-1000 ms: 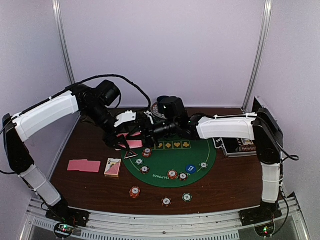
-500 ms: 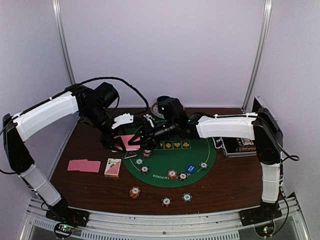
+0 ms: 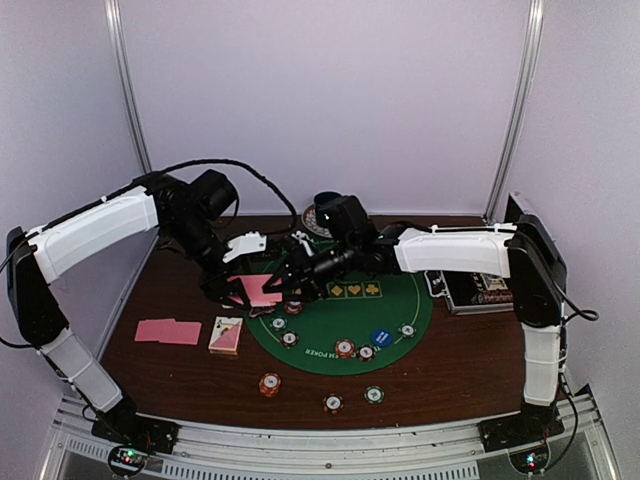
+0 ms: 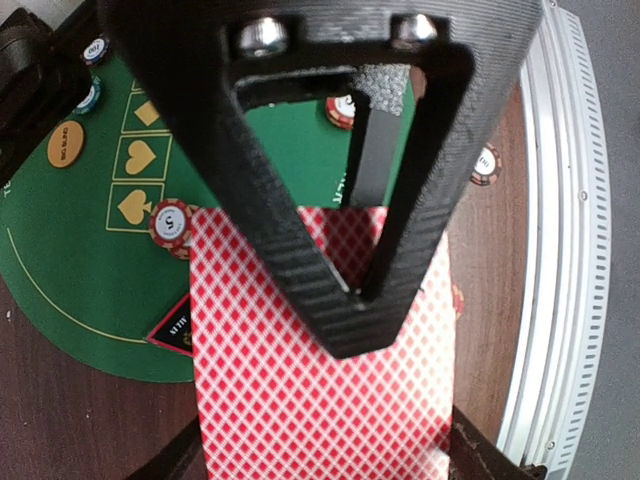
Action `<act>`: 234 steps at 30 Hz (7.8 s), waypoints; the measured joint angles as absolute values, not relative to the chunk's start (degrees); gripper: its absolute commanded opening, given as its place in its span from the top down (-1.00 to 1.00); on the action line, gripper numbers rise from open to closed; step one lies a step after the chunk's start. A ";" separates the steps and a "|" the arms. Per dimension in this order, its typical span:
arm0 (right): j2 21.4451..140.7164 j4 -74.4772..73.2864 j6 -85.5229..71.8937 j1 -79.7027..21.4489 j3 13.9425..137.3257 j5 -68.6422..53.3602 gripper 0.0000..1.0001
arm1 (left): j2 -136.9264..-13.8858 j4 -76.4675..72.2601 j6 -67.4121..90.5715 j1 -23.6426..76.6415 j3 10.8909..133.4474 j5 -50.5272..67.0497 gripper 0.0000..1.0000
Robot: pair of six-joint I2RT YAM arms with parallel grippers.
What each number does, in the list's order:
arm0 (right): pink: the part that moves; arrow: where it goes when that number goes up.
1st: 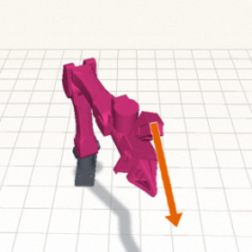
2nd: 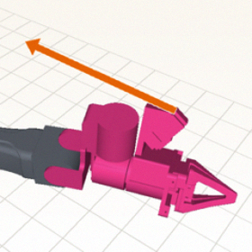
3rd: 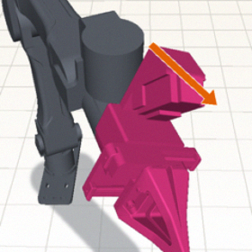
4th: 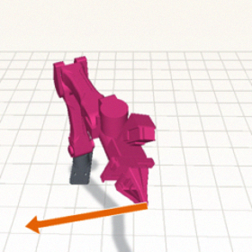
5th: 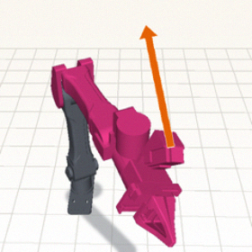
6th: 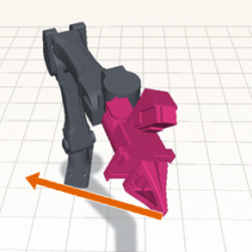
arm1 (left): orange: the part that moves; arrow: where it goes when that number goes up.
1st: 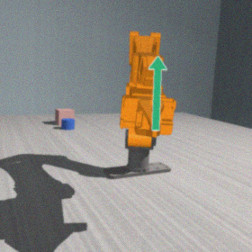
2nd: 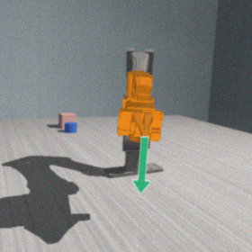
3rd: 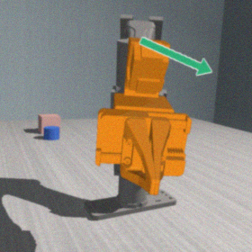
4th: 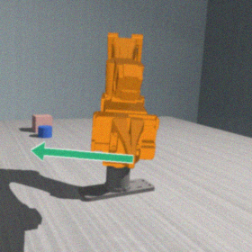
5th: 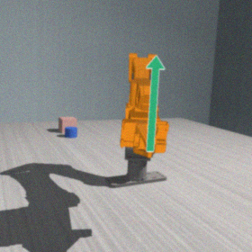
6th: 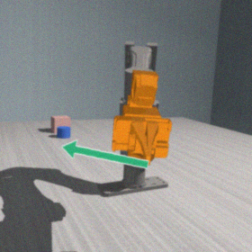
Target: Distribute texas hold em gaming equipment
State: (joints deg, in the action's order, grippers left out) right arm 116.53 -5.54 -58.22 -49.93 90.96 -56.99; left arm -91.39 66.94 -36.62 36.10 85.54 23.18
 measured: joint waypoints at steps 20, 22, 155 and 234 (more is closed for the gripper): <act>114.54 -6.15 -58.78 -48.73 90.21 -57.04 0.71 | -91.33 66.98 -37.06 35.38 84.64 22.92 0.81; 114.45 -5.15 -59.57 -48.71 89.45 -57.06 0.74 | -91.33 66.98 -37.06 35.29 84.64 22.90 0.82; 114.06 -15.49 -47.88 -33.04 75.83 -29.34 -0.99 | -87.31 70.57 -38.46 31.07 82.04 25.80 1.00; 120.97 4.25 -62.57 -49.47 92.68 -55.07 -0.05 | -90.02 67.88 -35.00 31.07 84.88 28.29 1.00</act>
